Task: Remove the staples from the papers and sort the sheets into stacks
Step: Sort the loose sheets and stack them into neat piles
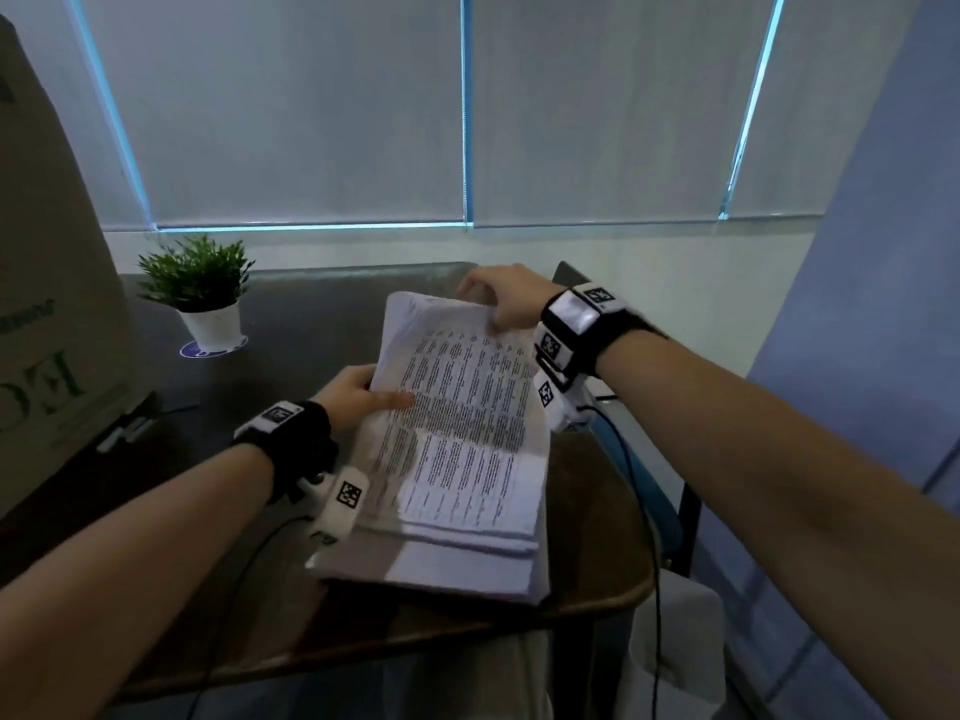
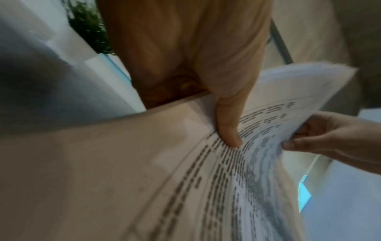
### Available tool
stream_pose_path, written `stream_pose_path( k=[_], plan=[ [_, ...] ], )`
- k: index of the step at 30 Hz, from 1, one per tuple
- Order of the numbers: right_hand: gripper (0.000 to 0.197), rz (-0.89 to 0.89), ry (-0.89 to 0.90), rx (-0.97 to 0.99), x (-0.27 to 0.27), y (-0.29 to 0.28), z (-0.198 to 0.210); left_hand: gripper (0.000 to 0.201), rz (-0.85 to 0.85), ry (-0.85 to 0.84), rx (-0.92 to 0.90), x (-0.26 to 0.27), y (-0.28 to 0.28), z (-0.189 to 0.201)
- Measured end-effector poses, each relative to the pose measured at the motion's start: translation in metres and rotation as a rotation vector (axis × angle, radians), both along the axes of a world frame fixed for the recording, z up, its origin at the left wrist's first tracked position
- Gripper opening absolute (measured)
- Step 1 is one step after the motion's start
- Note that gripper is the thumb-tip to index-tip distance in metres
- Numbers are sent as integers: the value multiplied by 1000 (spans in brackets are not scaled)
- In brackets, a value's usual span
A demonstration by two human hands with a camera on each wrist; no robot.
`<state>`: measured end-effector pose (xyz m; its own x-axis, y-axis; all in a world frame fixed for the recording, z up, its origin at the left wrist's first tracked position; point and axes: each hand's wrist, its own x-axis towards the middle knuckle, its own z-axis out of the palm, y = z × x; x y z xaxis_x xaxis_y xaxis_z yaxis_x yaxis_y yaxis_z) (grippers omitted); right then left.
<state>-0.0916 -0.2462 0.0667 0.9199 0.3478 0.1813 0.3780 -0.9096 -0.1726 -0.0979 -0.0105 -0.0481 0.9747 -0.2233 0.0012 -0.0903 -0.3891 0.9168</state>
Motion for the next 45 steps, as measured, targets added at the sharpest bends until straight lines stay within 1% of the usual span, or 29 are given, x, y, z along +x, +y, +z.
stream_pose_path(
  k=[2,4,5,6,8,9,10,12,14,16,18,19,20,21,23,24,25,27,28,30,32,33,35,36,39,41,43,44,45],
  plan=[
    [61,-14,1,54,11,16,-11,30,76,117,35,4,5,-17],
    [58,25,95,91,13,33,-26,42,157,276,92,9,16,-33],
    [56,66,206,87,11,40,-34,47,172,379,103,8,21,-38],
    [54,114,359,60,5,47,-43,49,167,456,118,6,25,-41],
    [53,205,636,-49,-8,60,-63,36,138,529,144,5,28,-40],
    [54,236,697,-122,-13,66,-74,29,143,545,151,7,28,-39],
    [57,260,709,-194,-18,71,-83,25,150,538,165,8,27,-37],
    [63,282,666,-318,-25,78,-96,25,142,510,159,11,23,-34],
    [69,292,600,-392,-29,80,-105,32,139,493,132,15,25,-36],
    [75,292,534,-424,-31,79,-110,46,132,506,114,23,30,-44],
    [78,284,488,-435,-34,78,-115,66,131,537,71,24,32,-48],
    [78,280,475,-438,-35,78,-117,71,149,537,37,26,35,-49],
    [78,278,466,-437,-35,78,-119,71,166,521,27,24,34,-46],
    [77,282,460,-430,-36,78,-120,72,182,505,27,23,35,-43],
    [74,292,453,-409,-36,79,-121,80,237,351,115,20,35,-34],
    [72,297,454,-399,-35,79,-122,79,242,272,123,19,38,-32],
    [70,301,460,-391,-34,79,-123,73,203,237,102,17,40,-30],
    [68,297,475,-385,-32,79,-123,58,112,299,22,13,44,-32],
    [69,294,479,-384,-31,78,-123,53,97,331,3,11,46,-34],
    [72,287,488,-398,-31,78,-121,52,106,328,-42,12,51,-39],
    [76,263,567,-396,-30,79,-108,49,120,356,-130,16,55,-40],
    [76,240,646,-345,-26,80,-98,44,112,373,-184,18,56,-38],
    [73,201,775,-150,-14,81,-76,34,123,374,-261,24,59,-31],
    [69,183,782,-50,-5,81,-66,35,142,354,-283,27,61,-27],
    [58,111,708,216,30,87,-48,47,147,285,-316,43,66,-14],
    [64,9,745,479,56,93,-45,47,160,282,-378,54,67,-11],
    [70,-109,783,801,79,102,-46,42,195,324,-473,67,71,-14],
    [68,-147,772,932,90,106,-49,36,205,355,-508,72,72,-16],
    [66,-176,760,1020,99,112,-53,26,189,384,-545,76,73,-20]
  ],
)
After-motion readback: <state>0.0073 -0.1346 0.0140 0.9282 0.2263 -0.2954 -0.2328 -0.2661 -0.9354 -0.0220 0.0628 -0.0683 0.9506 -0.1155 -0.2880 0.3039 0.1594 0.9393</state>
